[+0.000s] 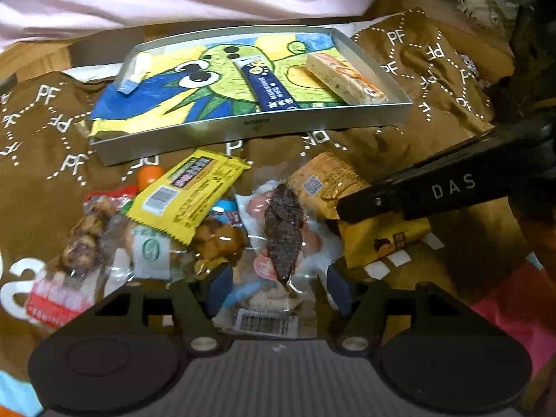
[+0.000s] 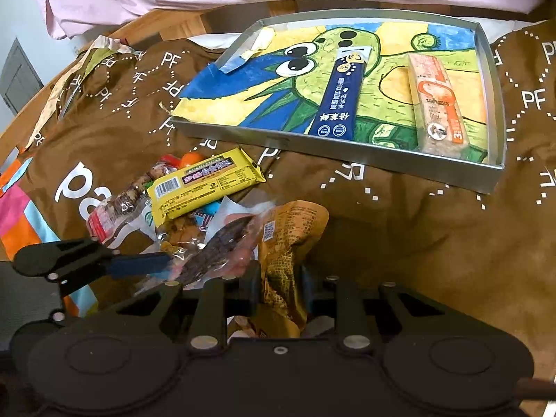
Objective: Organize snacks
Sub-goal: 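Carry both packs over the tray and lower them inside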
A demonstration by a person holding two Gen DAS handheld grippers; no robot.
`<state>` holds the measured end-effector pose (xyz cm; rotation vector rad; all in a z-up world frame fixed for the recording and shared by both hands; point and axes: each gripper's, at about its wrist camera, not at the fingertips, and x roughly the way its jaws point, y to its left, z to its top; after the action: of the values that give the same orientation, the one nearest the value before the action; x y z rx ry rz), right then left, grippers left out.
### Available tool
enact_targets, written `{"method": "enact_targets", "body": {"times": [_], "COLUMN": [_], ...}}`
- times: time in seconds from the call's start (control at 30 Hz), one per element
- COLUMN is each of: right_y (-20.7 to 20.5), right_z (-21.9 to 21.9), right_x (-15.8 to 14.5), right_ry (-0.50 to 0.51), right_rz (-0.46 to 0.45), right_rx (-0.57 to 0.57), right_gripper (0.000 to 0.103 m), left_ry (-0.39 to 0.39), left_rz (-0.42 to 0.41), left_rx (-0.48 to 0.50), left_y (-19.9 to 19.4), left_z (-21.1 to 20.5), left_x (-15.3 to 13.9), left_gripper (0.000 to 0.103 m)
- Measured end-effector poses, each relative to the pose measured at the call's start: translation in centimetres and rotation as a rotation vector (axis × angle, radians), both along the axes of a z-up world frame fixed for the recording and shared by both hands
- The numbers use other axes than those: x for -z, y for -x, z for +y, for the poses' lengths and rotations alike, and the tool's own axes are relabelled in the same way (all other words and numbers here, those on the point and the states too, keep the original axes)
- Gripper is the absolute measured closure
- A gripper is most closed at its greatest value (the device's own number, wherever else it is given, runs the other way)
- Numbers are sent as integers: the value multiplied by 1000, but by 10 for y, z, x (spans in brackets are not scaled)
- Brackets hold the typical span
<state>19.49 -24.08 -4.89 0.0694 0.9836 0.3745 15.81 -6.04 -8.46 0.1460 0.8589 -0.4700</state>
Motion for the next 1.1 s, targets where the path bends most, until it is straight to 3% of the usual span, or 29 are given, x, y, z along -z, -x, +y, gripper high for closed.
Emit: {"method": "enact_targets", "body": {"times": [0.03,0.2,0.27,0.47,0.63,0.87,1.1], "right_y": [0,-2,-2,3,10,19,9], "right_z": [0,-1,-1,2,3,-2,-10], "right_x": [0,2,1,-8,-16,-41,-56], "right_ry": [2,7,9,24,45,6,1], "right_rz": [0,6,5,-32,-83,-246,-492], "right_rx": [2,11,10,5,0,16,45], "right_gripper": [77,77,77,77,77,77,77], "left_ry": [-4,-8,-1,36,82,183,181], "left_rz": [0,0,2,-6,-87,-143,-236], "left_rx": [-1,2,-13,-75,-94,-156,-206], "left_y": [0,3,5,14,26,27,-17], "left_z": [0,0,0,10,16,23,11], "left_x": [1,-1,-2,-13,-30,-53,-82], "left_gripper": [48,52,64,70,70,70,69]}}
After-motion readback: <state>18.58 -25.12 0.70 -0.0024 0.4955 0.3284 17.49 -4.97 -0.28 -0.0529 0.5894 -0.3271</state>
